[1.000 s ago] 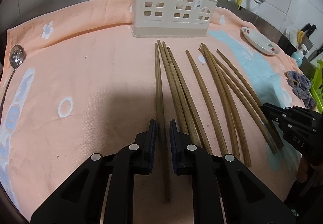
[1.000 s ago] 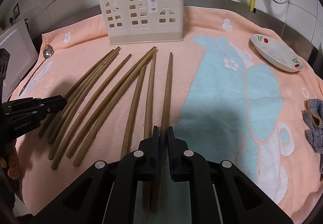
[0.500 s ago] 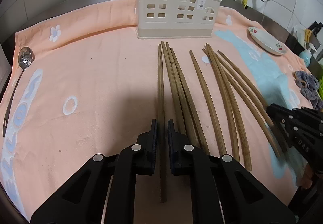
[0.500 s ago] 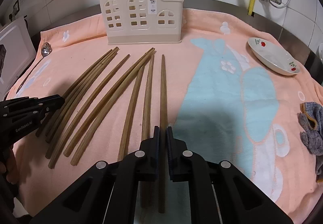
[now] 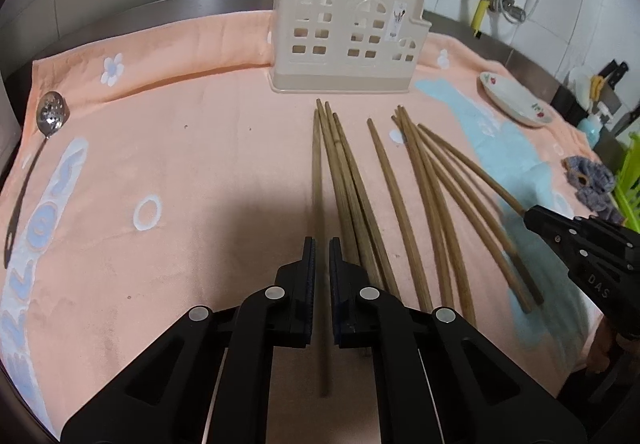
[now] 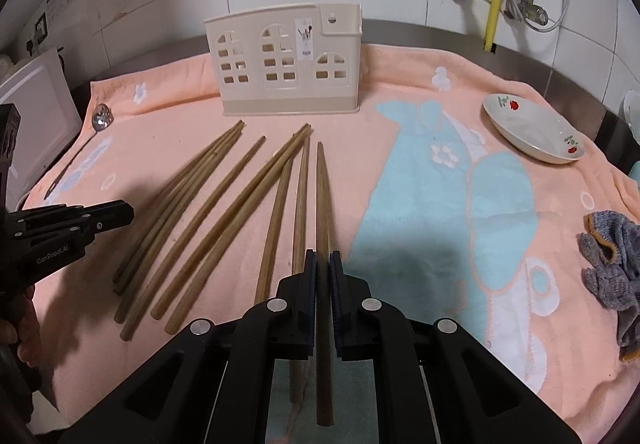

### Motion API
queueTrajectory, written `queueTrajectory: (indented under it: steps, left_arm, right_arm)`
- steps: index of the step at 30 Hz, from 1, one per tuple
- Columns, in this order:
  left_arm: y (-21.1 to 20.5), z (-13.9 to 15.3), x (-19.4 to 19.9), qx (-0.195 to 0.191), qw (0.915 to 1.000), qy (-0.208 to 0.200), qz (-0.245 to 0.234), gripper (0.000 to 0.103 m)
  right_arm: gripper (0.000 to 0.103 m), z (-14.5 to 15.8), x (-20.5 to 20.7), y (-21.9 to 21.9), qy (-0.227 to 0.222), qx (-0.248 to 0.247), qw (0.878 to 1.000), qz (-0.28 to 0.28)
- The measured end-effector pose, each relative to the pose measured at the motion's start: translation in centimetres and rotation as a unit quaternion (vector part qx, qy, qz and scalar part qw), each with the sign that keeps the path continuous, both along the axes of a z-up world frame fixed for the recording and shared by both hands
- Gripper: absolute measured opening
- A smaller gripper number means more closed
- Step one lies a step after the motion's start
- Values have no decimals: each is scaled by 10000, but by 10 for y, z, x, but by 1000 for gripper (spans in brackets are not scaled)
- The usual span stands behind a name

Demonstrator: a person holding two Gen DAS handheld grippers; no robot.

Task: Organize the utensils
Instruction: 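Lift the held chopsticks off the towel with both grippers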

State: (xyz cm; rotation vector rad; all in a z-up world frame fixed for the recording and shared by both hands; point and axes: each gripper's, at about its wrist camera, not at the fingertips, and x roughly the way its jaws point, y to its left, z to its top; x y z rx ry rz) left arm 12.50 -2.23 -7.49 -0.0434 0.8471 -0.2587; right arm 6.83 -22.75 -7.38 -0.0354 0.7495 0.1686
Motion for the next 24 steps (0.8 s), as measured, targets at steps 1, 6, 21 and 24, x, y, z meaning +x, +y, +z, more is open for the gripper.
queueTrajectory:
  steps: [1,6,21,24]
  left_arm:
    - [1,0,0,-9,10000,6,13,6]
    - [5,-7,1,-94,9999,98,-60,6]
    - [1,-16,4,-26,9997,202,-94,7]
    - [1,-17,4,-6,9998,188,-104,7]
  right_arm:
    - [7,1,-1,0,-18,0,10000,1]
    - [7,4,-4,2,-56,-11,10000,50]
    - [7,-10,1,-2,158,124,9998,65]
    - [7,-13,2,-4,203,152,9997,52]
